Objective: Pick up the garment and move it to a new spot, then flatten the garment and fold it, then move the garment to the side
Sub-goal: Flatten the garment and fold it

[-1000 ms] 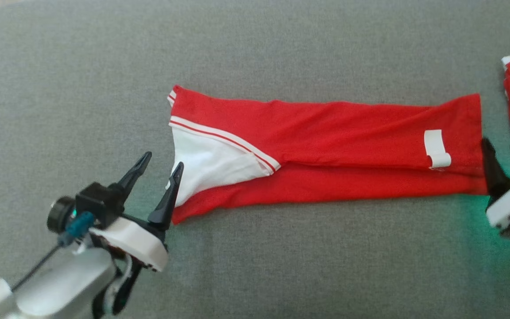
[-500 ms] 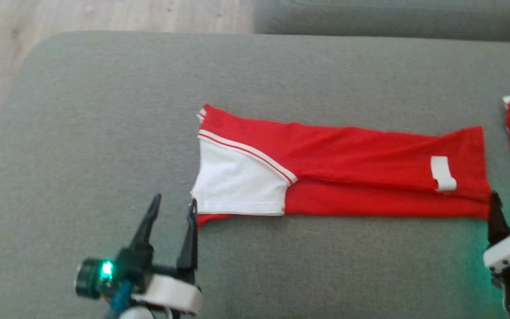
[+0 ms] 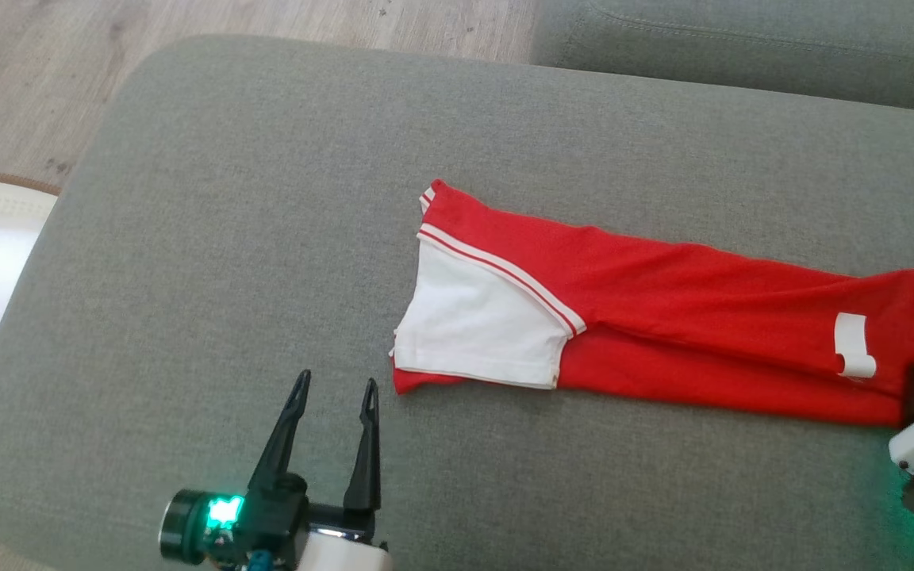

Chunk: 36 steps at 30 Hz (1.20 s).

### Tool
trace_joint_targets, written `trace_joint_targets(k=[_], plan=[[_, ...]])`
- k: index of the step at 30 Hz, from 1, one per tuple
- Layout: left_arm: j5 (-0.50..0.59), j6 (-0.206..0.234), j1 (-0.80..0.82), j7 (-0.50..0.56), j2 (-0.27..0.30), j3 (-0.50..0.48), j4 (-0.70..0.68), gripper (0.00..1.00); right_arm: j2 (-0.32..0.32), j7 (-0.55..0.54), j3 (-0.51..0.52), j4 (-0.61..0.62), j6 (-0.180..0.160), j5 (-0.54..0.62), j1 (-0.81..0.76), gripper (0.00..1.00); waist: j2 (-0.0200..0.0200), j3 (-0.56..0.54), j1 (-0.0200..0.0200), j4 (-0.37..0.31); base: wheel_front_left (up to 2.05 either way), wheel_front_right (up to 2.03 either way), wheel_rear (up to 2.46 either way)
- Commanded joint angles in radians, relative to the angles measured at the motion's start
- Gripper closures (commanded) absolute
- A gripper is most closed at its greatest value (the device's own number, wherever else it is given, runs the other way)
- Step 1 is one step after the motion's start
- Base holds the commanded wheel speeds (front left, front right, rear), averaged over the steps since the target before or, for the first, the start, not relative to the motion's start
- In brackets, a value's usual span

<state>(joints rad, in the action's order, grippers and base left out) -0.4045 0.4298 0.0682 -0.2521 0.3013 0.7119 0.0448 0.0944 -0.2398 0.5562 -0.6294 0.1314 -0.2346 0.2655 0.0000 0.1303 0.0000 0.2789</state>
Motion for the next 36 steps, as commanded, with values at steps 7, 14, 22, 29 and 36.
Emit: trace_joint_targets(k=[7,14,22,29,36], plan=[[0.04,-0.047,0.0,-0.01,-0.025,-0.092,-0.015,0.0,-0.005,-0.05,-0.079,0.001,-0.001,-0.04,0.029,1.0,0.0,0.004,0.0,-0.024,0.0,0.0,0.0],[0.071,-0.076,-0.01,-0.01,-0.029,-0.14,-0.002,0.0,0.041,-0.028,-0.081,0.085,-0.001,-0.102,0.004,1.0,0.0,0.001,0.0,-0.075,0.0,0.0,0.0],[0.095,-0.104,-0.025,-0.01,-0.045,-0.167,0.014,0.0,0.068,-0.093,-0.07,0.246,-0.001,-0.213,-0.019,1.0,0.0,-0.019,0.0,-0.106,0.0,0.0,0.0],[0.105,-0.127,-0.034,-0.01,-0.057,-0.172,0.031,0.0,-0.006,-0.137,-0.207,0.443,-0.001,-0.291,-0.02,1.0,0.0,-0.041,0.0,-0.098,0.0,0.0,0.0],[0.112,-0.15,-0.033,-0.01,-0.071,-0.172,0.053,0.0,-0.042,-0.147,-0.43,0.53,-0.001,-0.351,-0.002,1.0,0.0,-0.053,0.0,-0.045,0.0,0.0,0.0]])
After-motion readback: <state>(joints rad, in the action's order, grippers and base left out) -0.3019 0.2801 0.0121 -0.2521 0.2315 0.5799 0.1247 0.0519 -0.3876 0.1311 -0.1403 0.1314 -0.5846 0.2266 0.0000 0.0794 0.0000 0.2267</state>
